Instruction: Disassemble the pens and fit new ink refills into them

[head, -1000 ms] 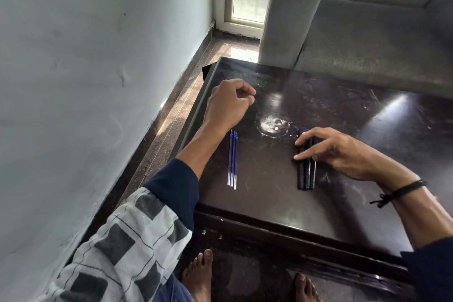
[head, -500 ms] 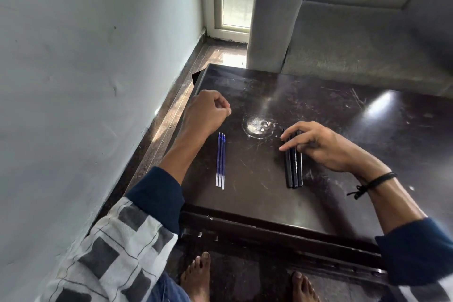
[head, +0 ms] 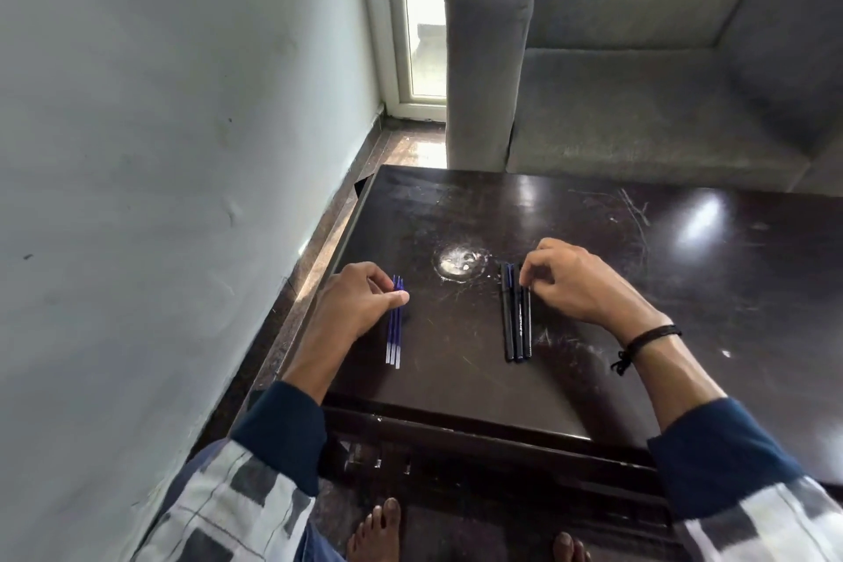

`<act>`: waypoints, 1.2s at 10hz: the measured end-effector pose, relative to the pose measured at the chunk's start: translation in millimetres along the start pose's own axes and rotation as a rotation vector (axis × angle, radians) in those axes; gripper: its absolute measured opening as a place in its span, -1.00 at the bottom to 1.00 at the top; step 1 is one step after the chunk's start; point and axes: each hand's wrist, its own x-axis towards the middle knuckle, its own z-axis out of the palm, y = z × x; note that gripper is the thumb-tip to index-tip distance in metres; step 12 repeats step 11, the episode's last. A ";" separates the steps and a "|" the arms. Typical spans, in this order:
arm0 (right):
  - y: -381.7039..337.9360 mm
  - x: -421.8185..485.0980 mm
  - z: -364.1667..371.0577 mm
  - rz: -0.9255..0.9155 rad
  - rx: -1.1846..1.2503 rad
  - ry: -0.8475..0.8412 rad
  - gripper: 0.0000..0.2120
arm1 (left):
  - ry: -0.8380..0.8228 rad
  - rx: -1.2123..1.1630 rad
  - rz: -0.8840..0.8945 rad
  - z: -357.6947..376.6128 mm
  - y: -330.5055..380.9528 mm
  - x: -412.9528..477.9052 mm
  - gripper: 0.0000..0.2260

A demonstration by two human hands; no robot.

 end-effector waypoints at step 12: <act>-1.9 2.4 -6.8 0.049 0.076 -0.197 -0.70 | 0.066 0.063 0.059 12.4 21.1 23.5 -0.87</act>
